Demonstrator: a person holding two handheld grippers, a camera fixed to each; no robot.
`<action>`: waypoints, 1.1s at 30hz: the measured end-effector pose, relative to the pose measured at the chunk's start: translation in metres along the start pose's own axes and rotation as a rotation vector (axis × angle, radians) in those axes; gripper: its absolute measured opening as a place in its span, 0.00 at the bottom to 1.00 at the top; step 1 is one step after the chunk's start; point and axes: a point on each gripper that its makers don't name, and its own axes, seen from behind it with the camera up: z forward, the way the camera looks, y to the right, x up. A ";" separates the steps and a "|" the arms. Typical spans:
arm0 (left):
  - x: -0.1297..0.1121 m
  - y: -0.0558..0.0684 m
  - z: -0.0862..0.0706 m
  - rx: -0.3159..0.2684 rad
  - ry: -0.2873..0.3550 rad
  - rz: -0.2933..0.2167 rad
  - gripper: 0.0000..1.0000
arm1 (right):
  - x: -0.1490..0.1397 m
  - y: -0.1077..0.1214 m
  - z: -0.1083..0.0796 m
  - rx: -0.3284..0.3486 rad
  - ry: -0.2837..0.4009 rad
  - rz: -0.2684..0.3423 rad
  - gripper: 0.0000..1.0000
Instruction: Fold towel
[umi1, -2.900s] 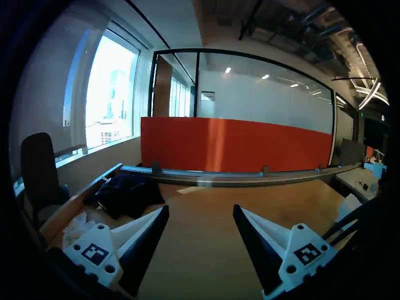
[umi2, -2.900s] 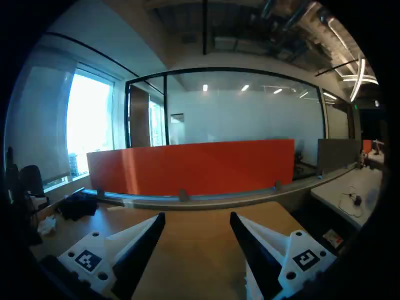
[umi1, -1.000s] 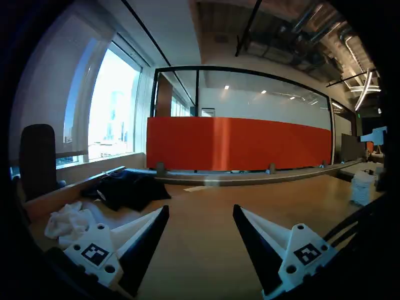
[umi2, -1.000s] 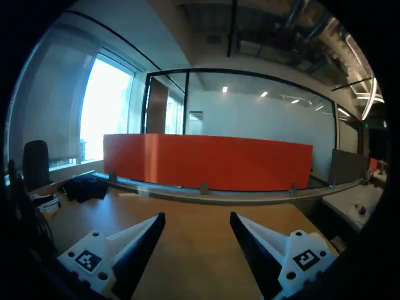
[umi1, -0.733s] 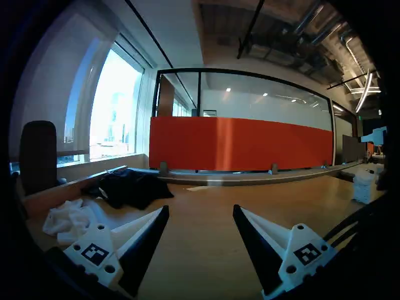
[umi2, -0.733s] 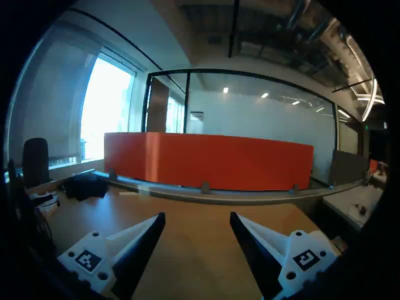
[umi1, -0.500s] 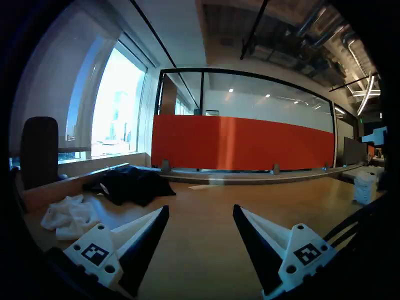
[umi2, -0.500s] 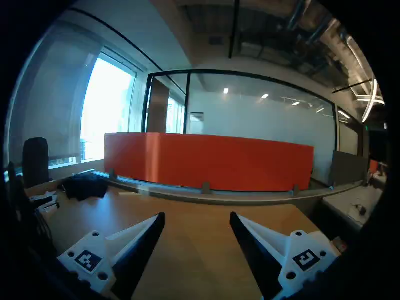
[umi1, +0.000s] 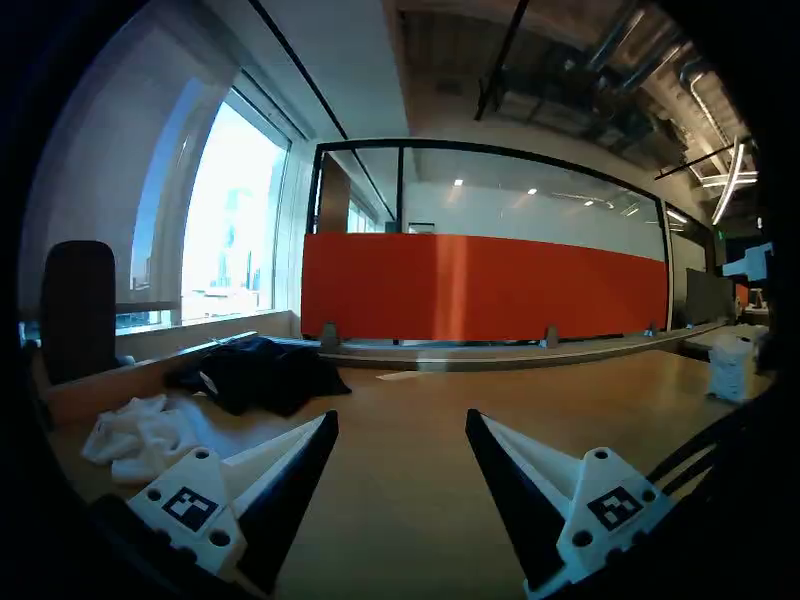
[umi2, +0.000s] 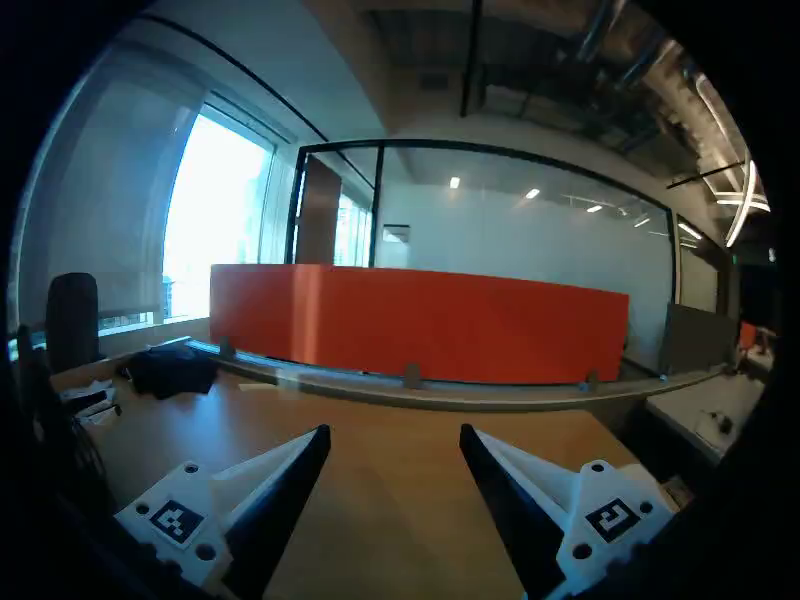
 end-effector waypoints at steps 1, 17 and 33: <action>0.000 0.001 0.000 -0.003 0.001 0.007 0.95 | 0.000 0.001 0.001 -0.002 0.001 0.000 1.00; 0.000 0.005 -0.002 -0.010 0.002 0.031 0.94 | -0.008 0.038 0.006 -0.053 0.031 -0.012 1.00; -0.003 0.005 -0.002 -0.010 0.002 0.034 0.95 | -0.065 0.065 0.002 -0.118 0.072 0.050 1.00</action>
